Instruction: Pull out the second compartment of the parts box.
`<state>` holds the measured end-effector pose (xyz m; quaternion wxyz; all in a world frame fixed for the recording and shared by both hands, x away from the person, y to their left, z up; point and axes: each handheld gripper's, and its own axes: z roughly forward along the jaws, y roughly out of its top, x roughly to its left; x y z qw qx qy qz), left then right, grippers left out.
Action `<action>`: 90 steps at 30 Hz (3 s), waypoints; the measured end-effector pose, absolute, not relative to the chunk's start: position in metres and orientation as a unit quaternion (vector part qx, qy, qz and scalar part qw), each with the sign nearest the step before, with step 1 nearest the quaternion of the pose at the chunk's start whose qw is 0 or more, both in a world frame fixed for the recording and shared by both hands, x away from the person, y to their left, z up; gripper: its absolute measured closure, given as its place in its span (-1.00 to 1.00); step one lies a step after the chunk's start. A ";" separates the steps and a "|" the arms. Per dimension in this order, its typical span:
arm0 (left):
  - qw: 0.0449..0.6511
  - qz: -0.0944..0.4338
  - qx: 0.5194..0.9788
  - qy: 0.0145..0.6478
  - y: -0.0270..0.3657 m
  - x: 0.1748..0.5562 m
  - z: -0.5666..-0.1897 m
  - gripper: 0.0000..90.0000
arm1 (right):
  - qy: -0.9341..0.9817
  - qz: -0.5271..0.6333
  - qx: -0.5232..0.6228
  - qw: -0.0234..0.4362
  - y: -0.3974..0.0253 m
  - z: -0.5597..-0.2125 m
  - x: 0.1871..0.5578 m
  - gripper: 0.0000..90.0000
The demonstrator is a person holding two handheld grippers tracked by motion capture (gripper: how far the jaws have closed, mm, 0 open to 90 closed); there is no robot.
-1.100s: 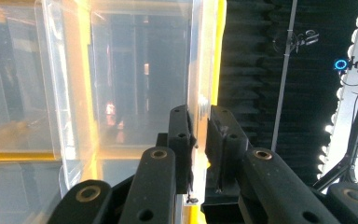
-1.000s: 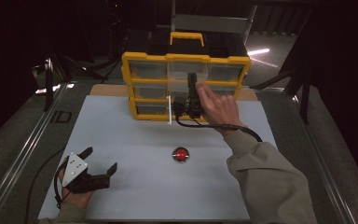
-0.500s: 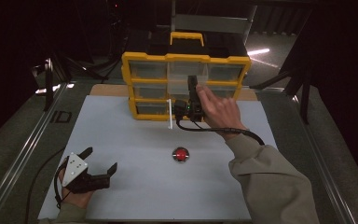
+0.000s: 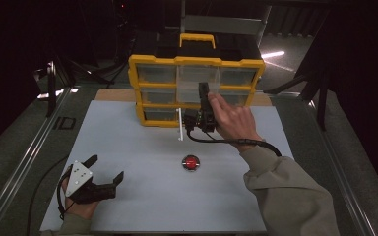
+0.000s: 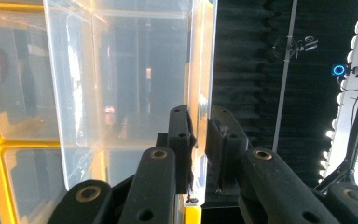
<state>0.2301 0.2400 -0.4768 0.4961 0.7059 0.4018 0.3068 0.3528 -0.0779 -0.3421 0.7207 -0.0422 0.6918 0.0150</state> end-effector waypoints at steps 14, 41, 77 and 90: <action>0.495 0.307 0.707 0.401 0.240 0.230 -0.477 -1.00 | 0.694 0.012 -0.046 0.719 -0.079 -0.345 0.348 0.76; 0.495 0.306 0.706 0.403 0.241 0.231 -0.478 -1.00 | 0.689 0.046 -0.025 0.723 -0.078 -0.357 0.347 -0.41; 0.490 0.309 0.708 0.403 0.240 0.231 -0.479 -1.00 | 0.715 0.101 0.020 0.692 -0.083 -0.399 0.337 -0.78; 0.486 0.310 0.711 0.402 0.239 0.231 -0.479 -1.00 | 0.767 0.157 0.080 0.617 -0.093 -0.411 0.342 -0.79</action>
